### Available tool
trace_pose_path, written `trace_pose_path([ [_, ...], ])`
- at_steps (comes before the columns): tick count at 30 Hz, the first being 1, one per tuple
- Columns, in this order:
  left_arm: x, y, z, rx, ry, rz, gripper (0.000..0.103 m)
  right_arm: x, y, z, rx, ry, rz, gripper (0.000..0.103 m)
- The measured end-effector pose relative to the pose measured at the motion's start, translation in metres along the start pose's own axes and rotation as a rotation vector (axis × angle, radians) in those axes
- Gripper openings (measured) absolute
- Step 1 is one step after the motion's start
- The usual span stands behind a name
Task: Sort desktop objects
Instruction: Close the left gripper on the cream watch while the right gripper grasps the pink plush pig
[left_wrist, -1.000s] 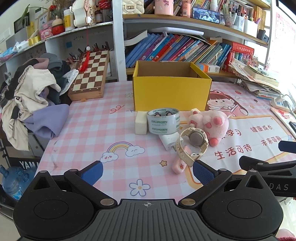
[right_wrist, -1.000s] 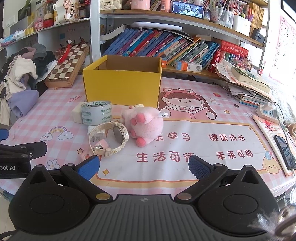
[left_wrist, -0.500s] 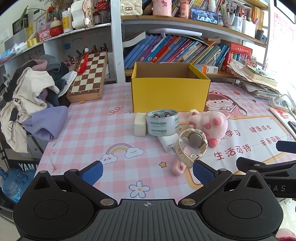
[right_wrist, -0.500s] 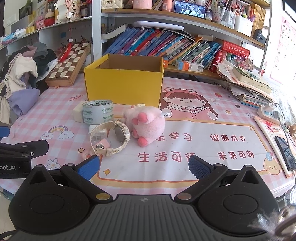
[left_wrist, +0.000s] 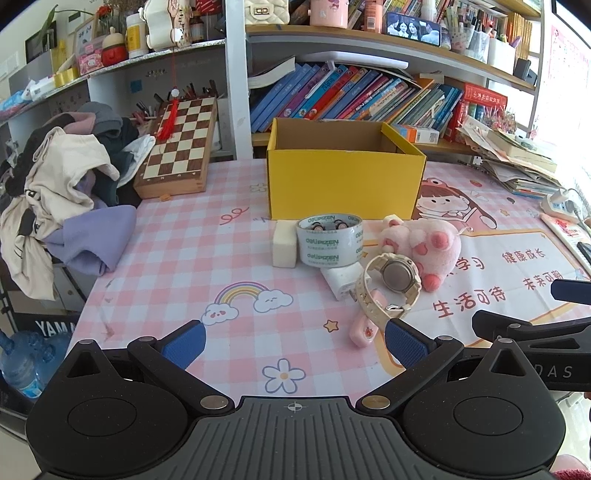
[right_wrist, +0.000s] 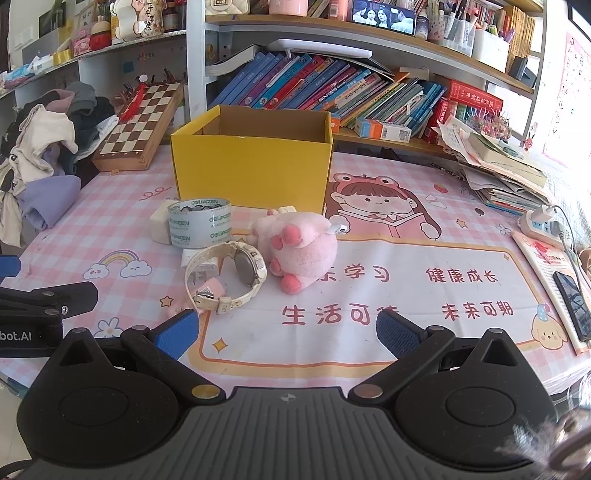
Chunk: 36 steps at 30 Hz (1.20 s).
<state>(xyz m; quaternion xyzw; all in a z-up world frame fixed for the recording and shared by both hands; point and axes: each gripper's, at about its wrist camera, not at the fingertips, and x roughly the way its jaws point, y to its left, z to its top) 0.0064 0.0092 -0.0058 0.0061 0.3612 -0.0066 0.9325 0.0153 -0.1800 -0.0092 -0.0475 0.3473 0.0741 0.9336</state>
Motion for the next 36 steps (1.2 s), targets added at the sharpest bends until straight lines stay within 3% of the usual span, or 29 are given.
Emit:
trace_pose_path([
  [21,-0.002,0.004,0.002,0.016,-0.026,-0.038,0.103,-0.002,0.007,0.005,0.003,-0.011,0.007,0.103],
  [27,-0.001,0.009,0.002,-0.012,-0.025,-0.06,0.103,0.002,0.009,0.008,-0.011,-0.009,0.028,0.1],
  [36,0.009,0.006,0.008,-0.017,-0.016,-0.063,0.103,0.014,0.006,0.016,-0.025,0.001,0.052,0.088],
])
